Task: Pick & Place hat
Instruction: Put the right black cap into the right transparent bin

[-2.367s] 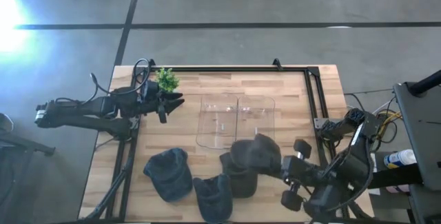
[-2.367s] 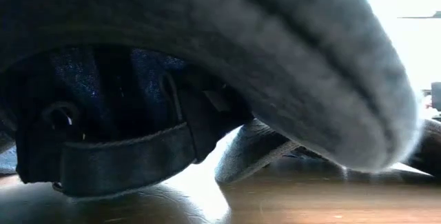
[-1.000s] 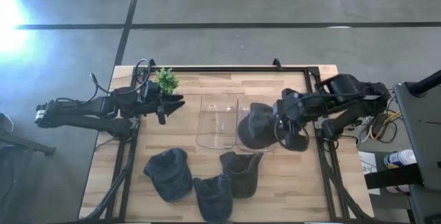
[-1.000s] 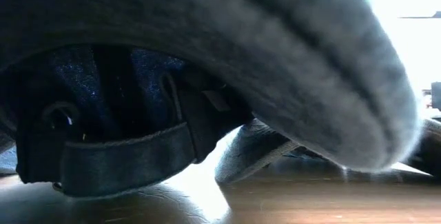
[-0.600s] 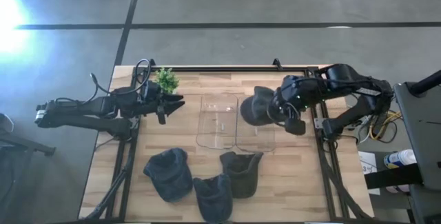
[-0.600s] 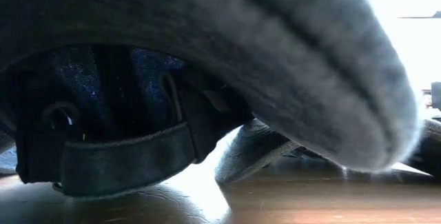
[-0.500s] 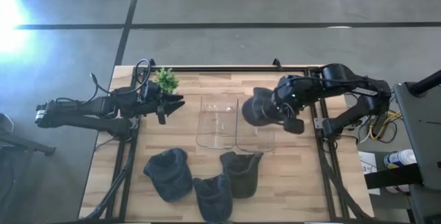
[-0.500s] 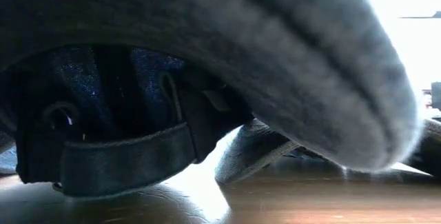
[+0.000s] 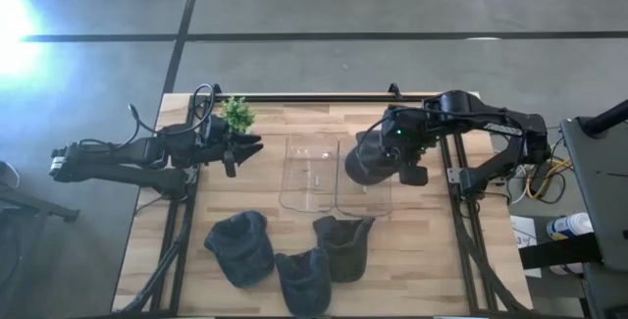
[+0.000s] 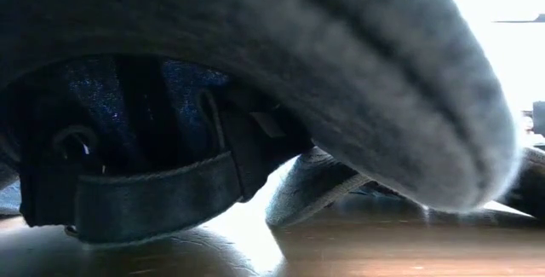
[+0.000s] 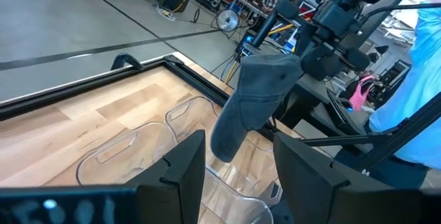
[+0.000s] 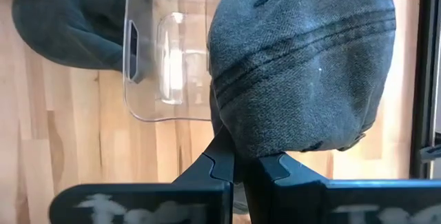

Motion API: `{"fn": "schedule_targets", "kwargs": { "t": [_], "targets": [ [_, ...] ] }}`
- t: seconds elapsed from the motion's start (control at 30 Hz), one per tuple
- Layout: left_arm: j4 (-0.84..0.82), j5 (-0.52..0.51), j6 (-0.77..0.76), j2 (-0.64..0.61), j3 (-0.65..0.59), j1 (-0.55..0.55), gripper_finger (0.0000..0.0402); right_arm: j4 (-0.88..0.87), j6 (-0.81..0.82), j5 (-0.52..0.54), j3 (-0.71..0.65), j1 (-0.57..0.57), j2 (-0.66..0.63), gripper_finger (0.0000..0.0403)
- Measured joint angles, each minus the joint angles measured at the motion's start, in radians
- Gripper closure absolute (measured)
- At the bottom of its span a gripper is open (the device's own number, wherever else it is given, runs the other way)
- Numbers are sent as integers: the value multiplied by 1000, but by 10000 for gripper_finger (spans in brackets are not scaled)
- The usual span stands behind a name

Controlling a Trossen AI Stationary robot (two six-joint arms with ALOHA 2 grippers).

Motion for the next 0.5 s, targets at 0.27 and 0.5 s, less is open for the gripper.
{"fn": "schedule_targets", "kwargs": {
  "t": [0.27,0.5],
  "targets": [
    [0,0,18,0,0,0,236,83,-14,-50,-50,-5,0,395],
    [0,0,19,0,0,0,236,151,-41,-80,-171,-11,1,395]
  ]
}}
